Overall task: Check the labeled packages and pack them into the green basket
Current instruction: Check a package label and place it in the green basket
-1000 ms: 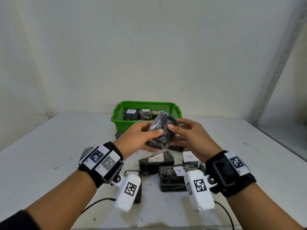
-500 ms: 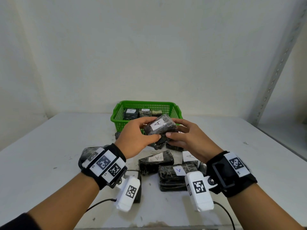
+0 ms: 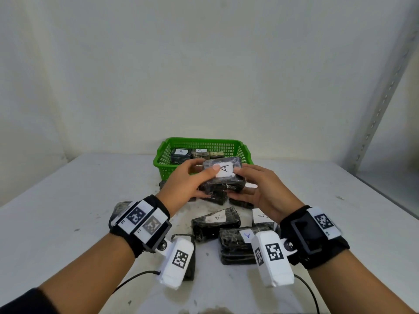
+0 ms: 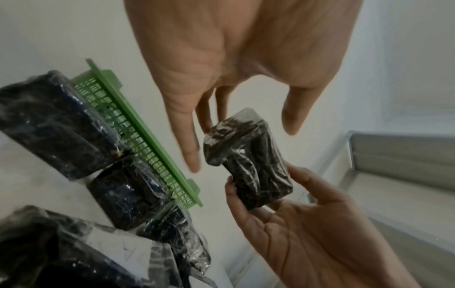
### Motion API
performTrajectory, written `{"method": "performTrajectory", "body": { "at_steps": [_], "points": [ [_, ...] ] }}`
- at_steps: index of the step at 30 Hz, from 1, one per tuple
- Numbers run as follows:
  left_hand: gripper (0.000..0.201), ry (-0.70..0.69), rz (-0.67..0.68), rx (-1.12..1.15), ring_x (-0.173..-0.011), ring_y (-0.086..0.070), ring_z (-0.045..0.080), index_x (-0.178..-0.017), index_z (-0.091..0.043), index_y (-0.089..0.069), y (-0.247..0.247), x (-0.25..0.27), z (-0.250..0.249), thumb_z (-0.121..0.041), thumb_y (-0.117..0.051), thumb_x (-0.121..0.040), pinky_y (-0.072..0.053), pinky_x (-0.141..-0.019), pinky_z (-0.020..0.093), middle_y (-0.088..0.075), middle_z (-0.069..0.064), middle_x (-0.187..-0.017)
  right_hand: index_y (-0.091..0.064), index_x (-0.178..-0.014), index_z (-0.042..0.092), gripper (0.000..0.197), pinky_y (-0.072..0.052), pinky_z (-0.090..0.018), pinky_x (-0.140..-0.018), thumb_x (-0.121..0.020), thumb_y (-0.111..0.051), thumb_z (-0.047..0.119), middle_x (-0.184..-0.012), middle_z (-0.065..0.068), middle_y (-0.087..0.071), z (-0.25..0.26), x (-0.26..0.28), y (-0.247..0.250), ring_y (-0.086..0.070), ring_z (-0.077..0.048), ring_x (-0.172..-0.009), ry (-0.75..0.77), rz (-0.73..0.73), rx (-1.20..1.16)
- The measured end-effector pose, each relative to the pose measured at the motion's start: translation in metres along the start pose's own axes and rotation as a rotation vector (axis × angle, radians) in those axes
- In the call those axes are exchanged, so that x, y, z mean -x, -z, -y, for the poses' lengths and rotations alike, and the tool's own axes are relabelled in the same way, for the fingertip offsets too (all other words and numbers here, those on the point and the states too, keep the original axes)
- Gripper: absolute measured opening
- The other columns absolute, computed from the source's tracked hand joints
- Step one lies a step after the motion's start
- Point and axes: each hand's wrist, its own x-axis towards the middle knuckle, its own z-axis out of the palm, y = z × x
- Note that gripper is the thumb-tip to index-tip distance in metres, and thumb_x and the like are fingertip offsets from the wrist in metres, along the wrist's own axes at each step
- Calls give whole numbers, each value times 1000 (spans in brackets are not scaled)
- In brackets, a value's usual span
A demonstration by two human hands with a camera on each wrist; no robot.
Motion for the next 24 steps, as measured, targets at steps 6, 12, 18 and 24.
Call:
{"method": "performTrajectory", "body": {
  "at_steps": [6,12,18,24],
  "points": [
    [33,77,18,87,-100,-71,29,-108,-2,-71,6,-7,-4,-26,-72,-86,-58,-87,43,-74,15,-107,-67,-124,-4,41,-55,-52,-104,-91,-70,19,-112,-16,-69,2,-5,2,-72,-34,-94,-38,63,172],
    [27,101,53,48,-85,-66,19,-107,1,-71,12,-17,-16,-19,-65,-90,-55,-72,31,-72,10,-92,-76,-107,15,33,-53,-41,-93,-88,-75,42,-109,-17,-75,11,-12,-8,-70,-28,-91,-140,157,415],
    [34,198,117,20,-98,-65,25,-116,-9,-71,22,-42,-24,-32,-64,-91,-50,-97,48,-72,13,-109,-65,-124,7,35,-60,-32,-75,-99,-65,32,-119,-24,-73,19,-32,-25,-70,-29,-87,-197,234,370],
    [50,221,-61,-150,-89,-66,21,-108,-14,-70,52,-90,-29,-58,-55,-90,-50,-87,40,-73,5,-98,-63,-125,8,34,-65,-36,-72,-98,-69,28,-132,-31,-63,25,-78,-38,-72,-38,-91,-227,159,312]
  ]
}}
